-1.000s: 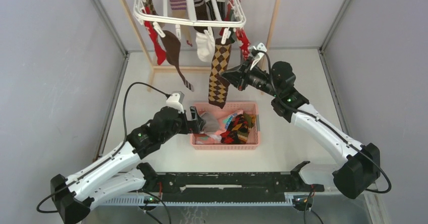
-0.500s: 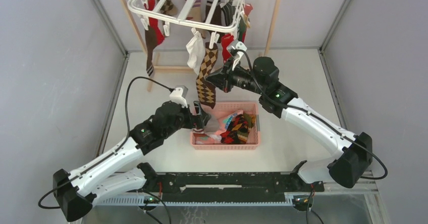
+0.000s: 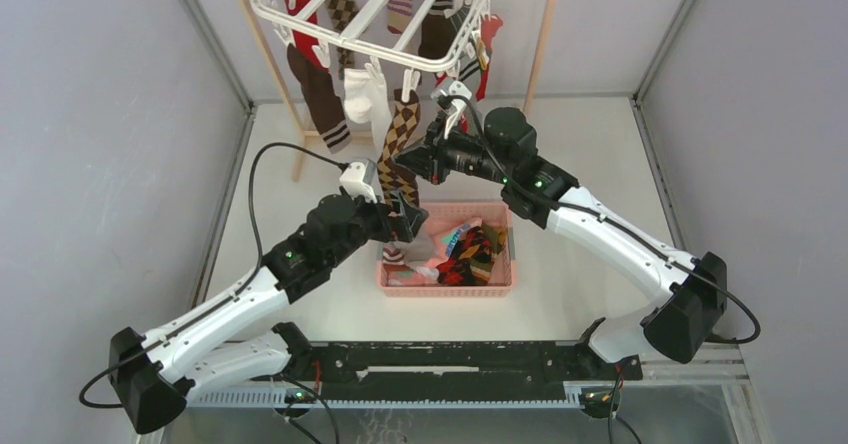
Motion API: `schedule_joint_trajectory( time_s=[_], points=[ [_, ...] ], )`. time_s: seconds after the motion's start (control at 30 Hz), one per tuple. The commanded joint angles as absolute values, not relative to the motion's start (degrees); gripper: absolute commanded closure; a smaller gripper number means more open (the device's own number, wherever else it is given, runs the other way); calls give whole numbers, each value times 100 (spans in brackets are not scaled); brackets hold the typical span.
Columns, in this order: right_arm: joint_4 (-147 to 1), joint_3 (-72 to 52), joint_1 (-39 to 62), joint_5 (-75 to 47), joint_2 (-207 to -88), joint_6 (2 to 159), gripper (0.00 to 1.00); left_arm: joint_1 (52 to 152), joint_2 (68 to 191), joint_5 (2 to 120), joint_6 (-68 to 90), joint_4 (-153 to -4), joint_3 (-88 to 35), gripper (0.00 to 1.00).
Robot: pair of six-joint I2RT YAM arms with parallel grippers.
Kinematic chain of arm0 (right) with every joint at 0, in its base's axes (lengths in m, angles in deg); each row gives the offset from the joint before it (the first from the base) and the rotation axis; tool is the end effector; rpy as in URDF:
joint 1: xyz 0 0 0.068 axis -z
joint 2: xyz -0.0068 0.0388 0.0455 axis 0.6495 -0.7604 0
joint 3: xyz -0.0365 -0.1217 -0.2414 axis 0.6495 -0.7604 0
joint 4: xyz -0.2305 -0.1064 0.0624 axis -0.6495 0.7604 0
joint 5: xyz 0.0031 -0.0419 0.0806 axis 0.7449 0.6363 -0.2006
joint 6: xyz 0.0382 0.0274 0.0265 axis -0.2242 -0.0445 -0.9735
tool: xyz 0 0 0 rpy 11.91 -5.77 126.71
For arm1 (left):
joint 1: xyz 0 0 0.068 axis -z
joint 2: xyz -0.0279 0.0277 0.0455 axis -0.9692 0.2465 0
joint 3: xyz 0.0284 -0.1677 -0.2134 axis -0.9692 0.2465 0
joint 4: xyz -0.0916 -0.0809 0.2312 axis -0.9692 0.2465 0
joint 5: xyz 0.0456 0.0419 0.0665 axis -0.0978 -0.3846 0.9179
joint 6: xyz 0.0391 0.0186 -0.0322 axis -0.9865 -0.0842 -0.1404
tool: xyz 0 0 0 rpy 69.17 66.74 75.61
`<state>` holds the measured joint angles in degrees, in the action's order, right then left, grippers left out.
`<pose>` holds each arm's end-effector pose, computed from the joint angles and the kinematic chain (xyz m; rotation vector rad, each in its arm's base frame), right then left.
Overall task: Remove the socks clipped to the hanger
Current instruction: Remove the sock from the hanger.
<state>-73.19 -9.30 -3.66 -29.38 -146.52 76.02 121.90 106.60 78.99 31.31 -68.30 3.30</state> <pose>0.2277 0.2405 0.4091 -0.7958 1.5586 1.0542 0.1534 -0.1511 0.3056 0.1314 1.9530 -0.7567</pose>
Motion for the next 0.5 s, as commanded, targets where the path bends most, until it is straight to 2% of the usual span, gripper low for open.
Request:
schedule_joint_trajectory(
  time_s=[0.0, 0.47],
  points=[
    [-7375, -519, -424, -2984, -14684, 7524, 87, 12154, 10765, 7917, 2778, -7763, 208, 0],
    [-6911, -129, -400, -3220, -14893, 7260, 87, 12160, 10978, 8971, 2491, -8690, 617, 0]
  ],
)
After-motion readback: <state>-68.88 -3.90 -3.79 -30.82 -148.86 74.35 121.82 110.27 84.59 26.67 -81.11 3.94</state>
